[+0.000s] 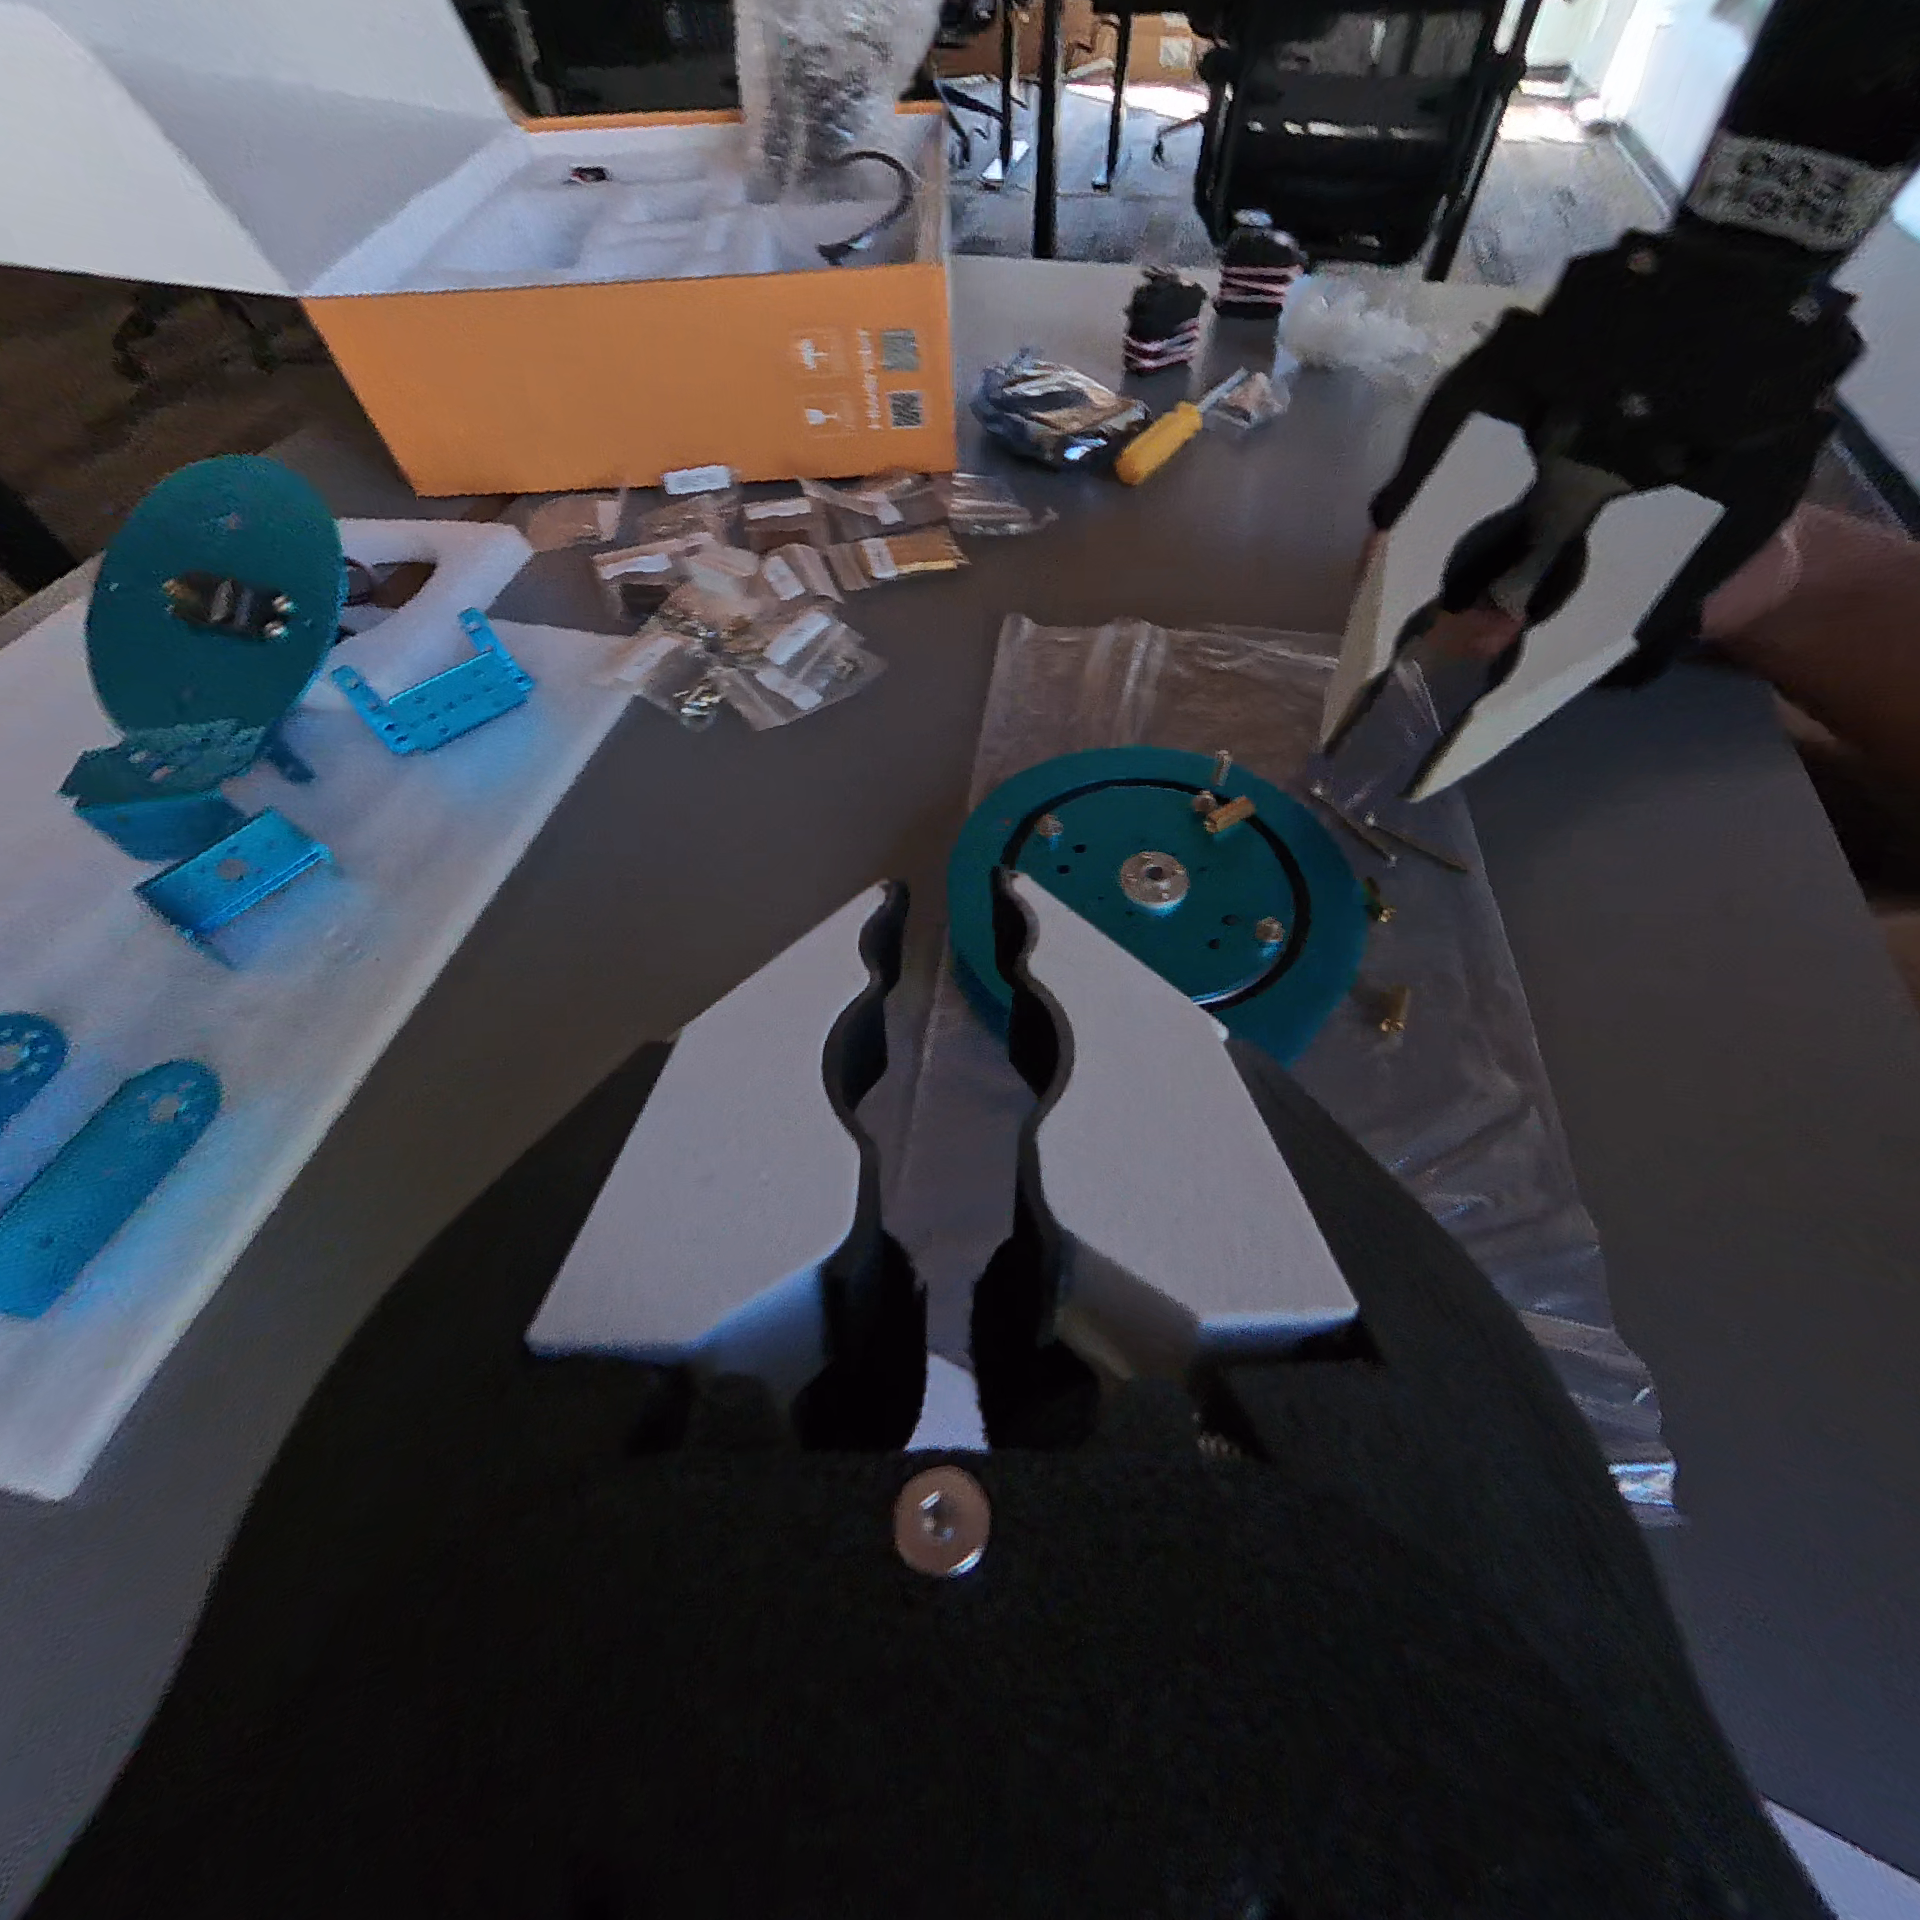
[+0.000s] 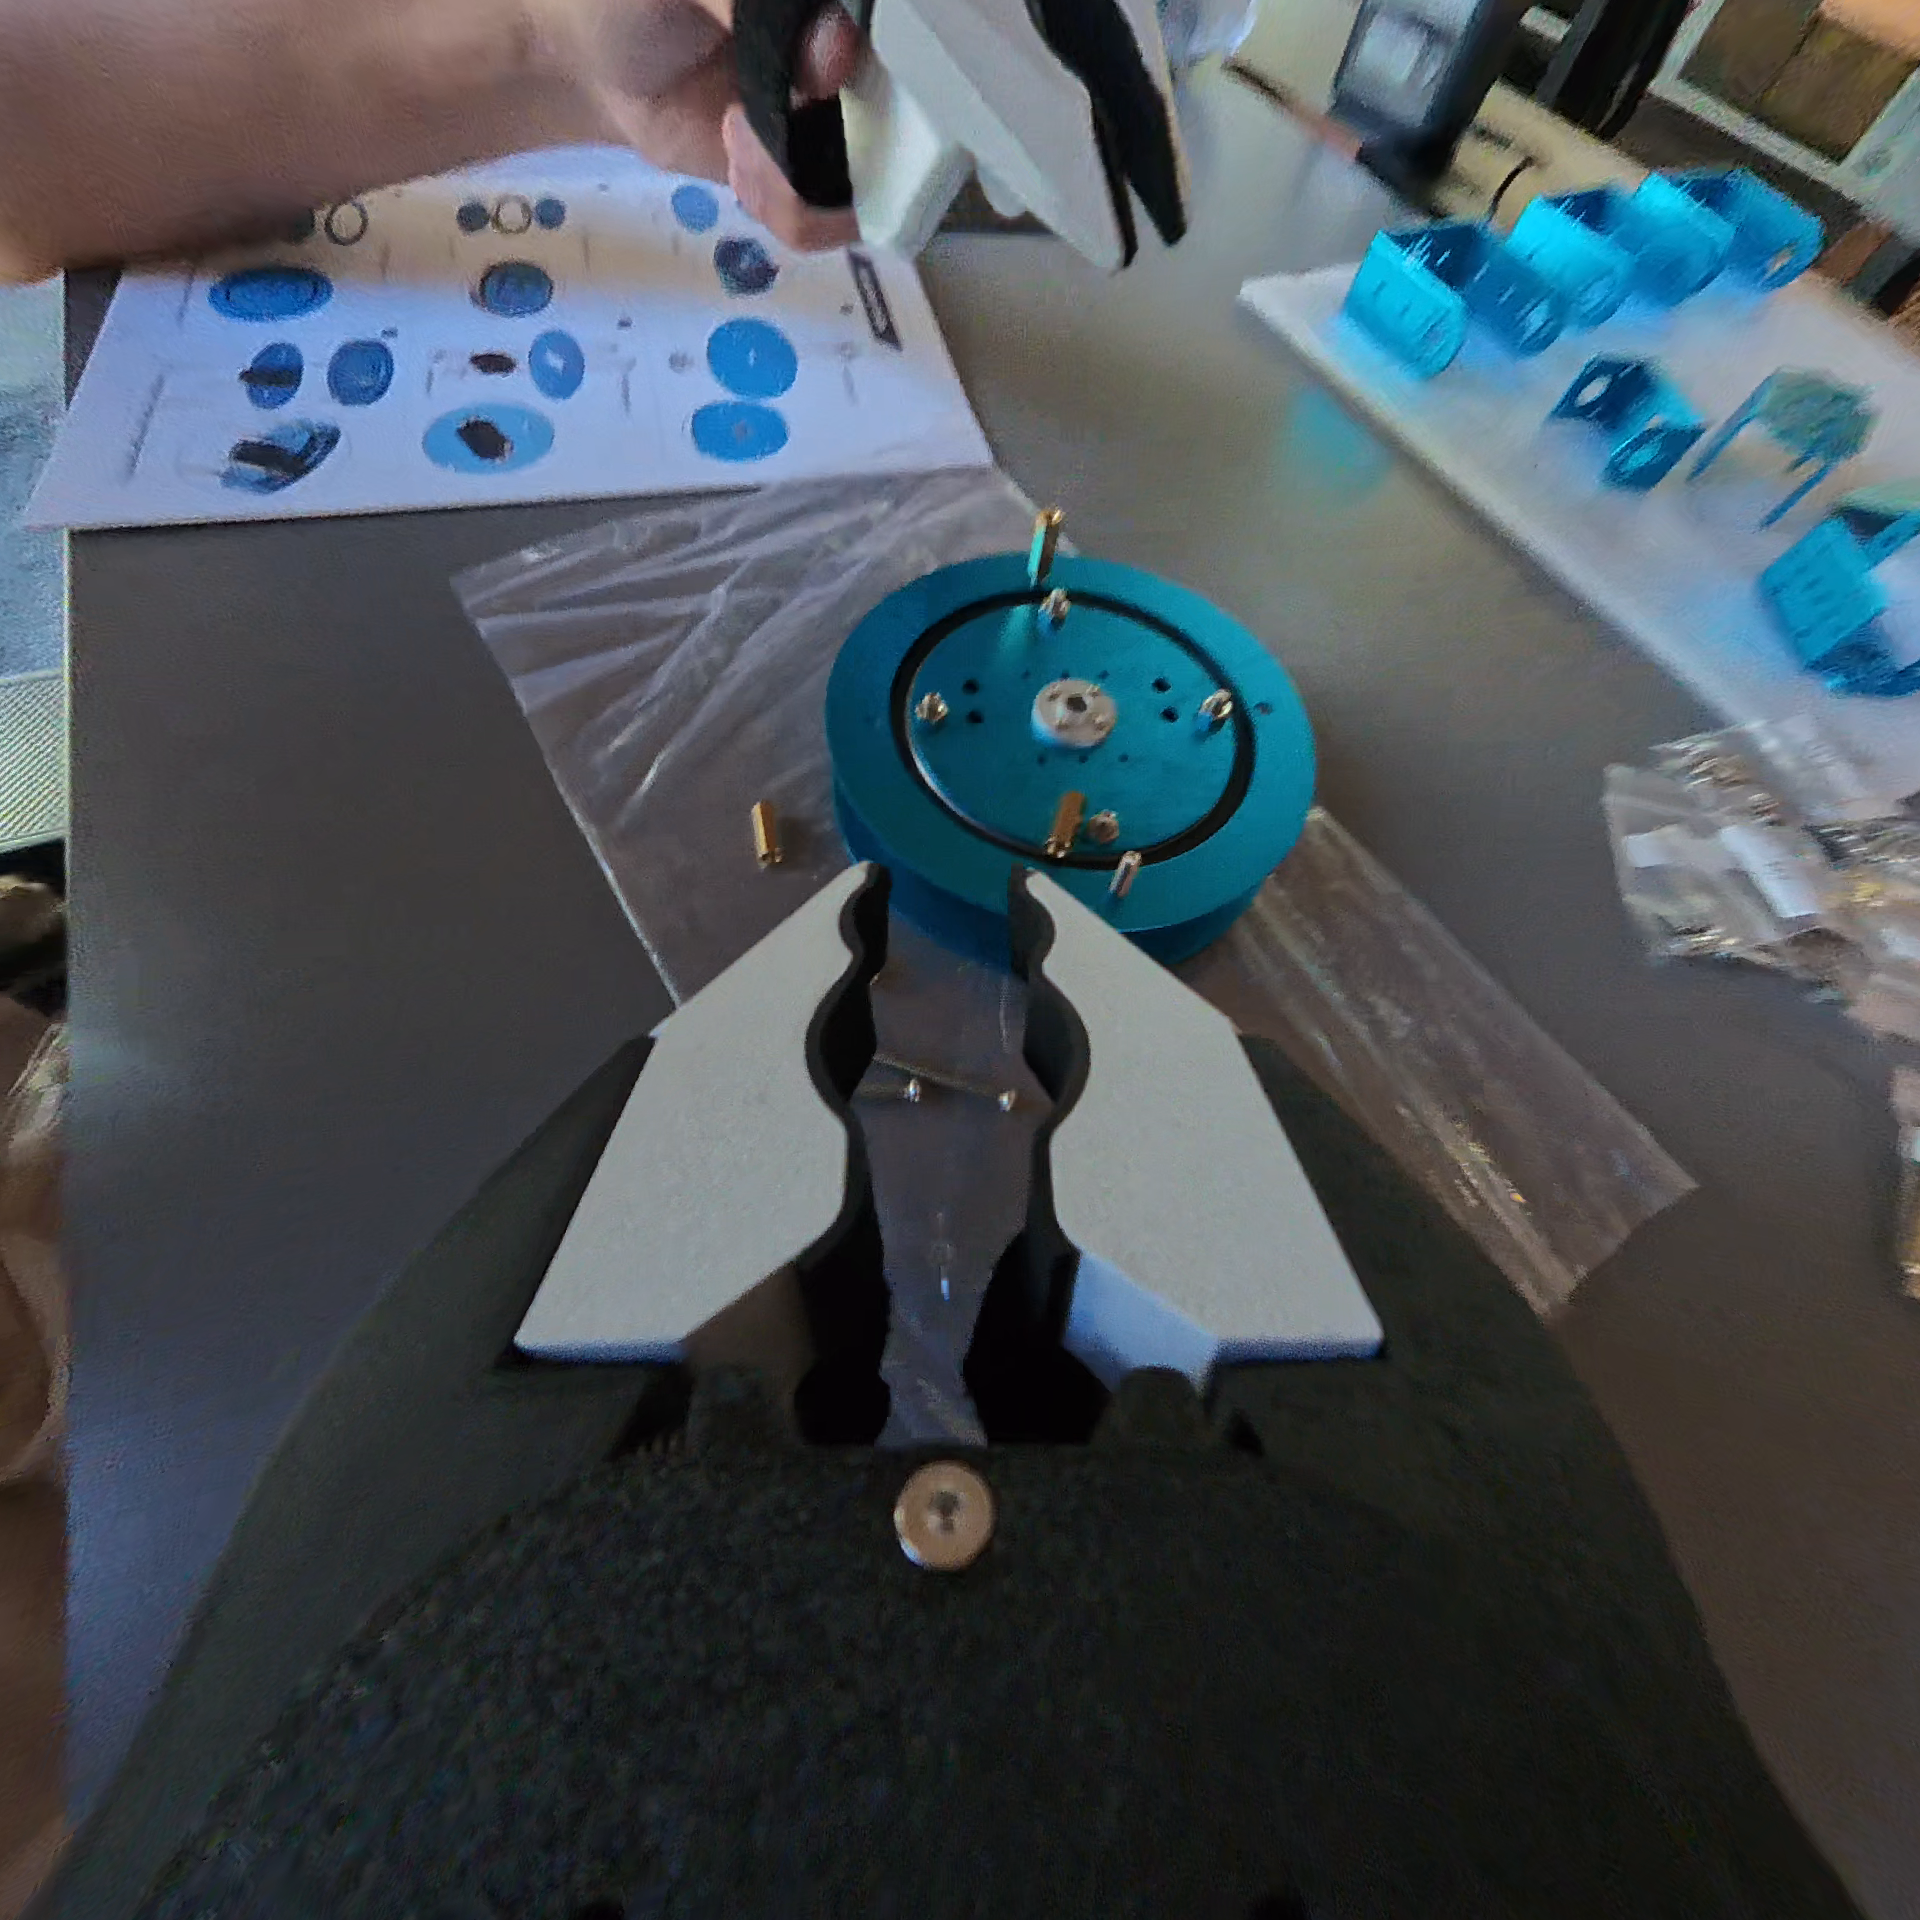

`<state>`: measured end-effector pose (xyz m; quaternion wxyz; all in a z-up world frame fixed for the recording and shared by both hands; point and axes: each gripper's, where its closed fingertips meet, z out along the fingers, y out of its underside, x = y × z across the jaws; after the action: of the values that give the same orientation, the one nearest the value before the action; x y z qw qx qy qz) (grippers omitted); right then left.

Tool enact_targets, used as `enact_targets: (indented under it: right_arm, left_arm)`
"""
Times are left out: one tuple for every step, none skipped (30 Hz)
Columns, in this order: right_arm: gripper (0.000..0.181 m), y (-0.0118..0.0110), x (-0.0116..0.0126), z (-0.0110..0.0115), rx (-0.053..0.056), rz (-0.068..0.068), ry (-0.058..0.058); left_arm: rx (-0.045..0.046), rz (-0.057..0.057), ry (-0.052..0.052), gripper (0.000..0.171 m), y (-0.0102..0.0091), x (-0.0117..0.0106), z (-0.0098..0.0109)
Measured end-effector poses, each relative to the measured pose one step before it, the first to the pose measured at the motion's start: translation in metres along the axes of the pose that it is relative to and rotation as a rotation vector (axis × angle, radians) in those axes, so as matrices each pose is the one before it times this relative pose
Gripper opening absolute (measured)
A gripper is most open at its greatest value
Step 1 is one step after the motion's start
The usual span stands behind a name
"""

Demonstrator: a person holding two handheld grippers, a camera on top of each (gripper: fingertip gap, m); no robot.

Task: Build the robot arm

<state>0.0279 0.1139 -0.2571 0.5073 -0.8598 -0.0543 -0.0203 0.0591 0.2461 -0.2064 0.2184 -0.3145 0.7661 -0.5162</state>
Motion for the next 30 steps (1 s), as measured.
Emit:
enact_targets:
  right_arm:
    - [0.022, -0.00293, -0.00045, -0.00217, 0.0204, -0.0124, 0.012]
    - [0.022, -0.002, -0.00149, -0.00084, 0.0195, -0.0095, 0.0086]
    - [0.021, 0.00054, -0.00103, 0.0002, 0.0028, -0.0058, 0.0116]
    - [0.022, 0.00255, -0.00096, 0.00073, -0.0163, -0.0086, 0.0109]
    - [0.022, 0.00178, -0.00023, 0.0, -0.0146, -0.0122, 0.0138]
    - [0.021, 0.00032, 0.0015, -0.00085, 0.0004, -0.0039, 0.0206]
    - [0.02, 0.00055, 0.00212, -0.00113, 0.003, 0.0219, 0.0209]
    - [0.019, 0.00027, 0.00041, -0.00104, -0.0004, 0.0244, 0.0003]
    - [0.019, 0.00025, -0.00051, -0.00067, -0.0011, 0.0162, -0.0131]
    - [0.019, 0.00006, -0.00017, -0.00056, 0.0036, 0.0142, -0.0084]
    - [0.019, 0.00035, -0.00005, -0.00036, 0.0001, 0.0111, -0.0062]
    - [0.018, 0.0, 0.0005, -0.00063, 0.0003, 0.0033, 0.0021]
    - [0.016, -0.00071, 0.00052, -0.00089, 0.0043, -0.0023, 0.0057]
    - [0.015, -0.00044, -0.00029, -0.00058, 0.0039, 0.0014, -0.0016]
    - [0.015, 0.00055, -0.00001, 0.00022, -0.0021, 0.0069, -0.0043]
    - [0.015, 0.00131, 0.0007, 0.00069, -0.0071, 0.0083, -0.0017]
    - [0.016, 0.00119, 0.00074, 0.00071, -0.0066, 0.0053, -0.0001]
    - [0.016, 0.00079, 0.0005, 0.00054, -0.0046, 0.0011, 0.0016]
    - [0.016, 0.00056, 0.00019, 0.0004, -0.0032, -0.0008, 0.0019]
    - [0.016, 0.00084, 0.00027, 0.00035, -0.0046, -0.0004, 0.0028]
    - [0.015, 0.0005, 0.00045, 0.00027, -0.0031, -0.0001, 0.0041]
    - [0.015, 0.00039, 0.00057, -0.00001, -0.0015, 0.0007, 0.0045]
    - [0.015, -0.00022, 0.00093, -0.0002, 0.0025, 0.002, 0.0047]
    - [0.015, -0.00053, 0.00083, -0.00041, 0.0036, 0.0038, 0.0018]
    - [0.015, -0.0006, 0.00096, -0.00034, 0.0051, 0.0041, 0.0021]
    - [0.015, -0.00031, 0.0008, -0.00027, 0.0029, 0.0042, 0.0012]
    - [0.016, -0.00013, 0.00007, 0.00018, 0.0007, 0.0026, -0.0017]
    - [0.016, 0.0001, -0.00049, 0.00049, -0.0015, -0.0023, -0.0022]
    - [0.016, 0.00084, -0.00019, 0.00077, -0.0053, -0.0063, 0.0033]
    - [0.016, 0.00132, 0.00001, 0.00093, -0.009, -0.0072, 0.0059]
  left_arm:
    - [0.01494, -0.0271, -0.0213, 0.016, -0.00069, -0.01017, -0.00436]
    - [0.01537, -0.0234, -0.0255, 0.016, -0.00119, -0.00989, -0.0041]
    - [0.01575, -0.0238, -0.0239, 0.016, -0.00167, -0.00893, -0.00369]
    - [0.01516, -0.0237, -0.0117, 0.016, -0.00207, -0.0063, -0.00312]
    - [0.01183, -0.0211, -0.0024, 0.016, -0.00183, -0.00385, -0.00239]
    - [0.00743, -0.0152, -0.0099, 0.016, -0.00123, -0.00387, -0.00171]
    - [0.0057, -0.0073, -0.02, 0.016, -0.00093, -0.00414, -0.00105]
    - [0.00311, 0.0001, -0.0155, 0.016, -0.00054, -0.00229, -0.00018]
    - [-0.00009, 0.0038, -0.0071, 0.016, -0.0002, 0.00005, 0.00037]
    - [0.00014, 0.0047, -0.0026, 0.016, -0.00034, 0.00135, 0.00088]
    - [-0.00064, 0.0052, 0.0025, 0.016, -0.0001, 0.00265, 0.0012]
    - [-0.00391, 0.0046, 0.0048, 0.016, 0.00039, 0.003, 0.00151]
    - [-0.00797, 0.0053, 0.0044, 0.016, 0.00106, 0.00296, 0.00186]
    - [-0.01061, 0.0077, 0.0025, 0.016, 0.00162, 0.0026, 0.00196]
    - [-0.01079, 0.0108, 0.0007, 0.016, 0.0016, 0.00244, 0.00168]
    - [-0.01042, 0.0128, 0.0013, 0.016, 0.00157, 0.00235, 0.00145]
    - [-0.00911, 0.0119, 0.0013, 0.016, 0.00116, 0.00207, 0.00109]
    - [-0.00664, 0.01, 0.0006, 0.016, 0.00031, 0.00168, 0.00048]
    - [-0.00928, 0.0099, -0.0011, 0.016, -0.00057, 0.00106, -0.00049]
    - [-0.01085, 0.008, -0.0041, 0.016, -0.0031, 0.00045, -0.003]
    - [-0.00046, -0.0003, -0.003, 0.016, -0.00749, 0.00055, -0.00732]
    - [0.01656, -0.0174, 0.0046, 0.017, -0.01131, 0.00165, -0.01232]
    - [0.01097, -0.0311, 0.0108, 0.017, -0.01119, 0.00342, -0.01603]
    - [-0.01226, -0.0273, 0.0006, 0.018, -0.0072, 0.00338, -0.01868]
    - [-0.02228, -0.0067, -0.0348, 0.018, -0.00323, -0.00008, -0.022]
    - [-0.0149, 0.0154, -0.0778, 0.019, -0.00004, -0.00512, -0.02543]
    - [-0.01046, 0.0281, -0.0927, 0.019, 0.00349, -0.00774, -0.02793]
    - [-0.01211, 0.0215, -0.0843, 0.019, 0.00804, -0.00797, -0.02898]
    - [-0.01184, -0.0003, -0.0597, 0.019, 0.01281, -0.0054, -0.02817]
    - [-0.01169, -0.0271, -0.0276, 0.019, 0.01687, -0.00096, -0.02631]
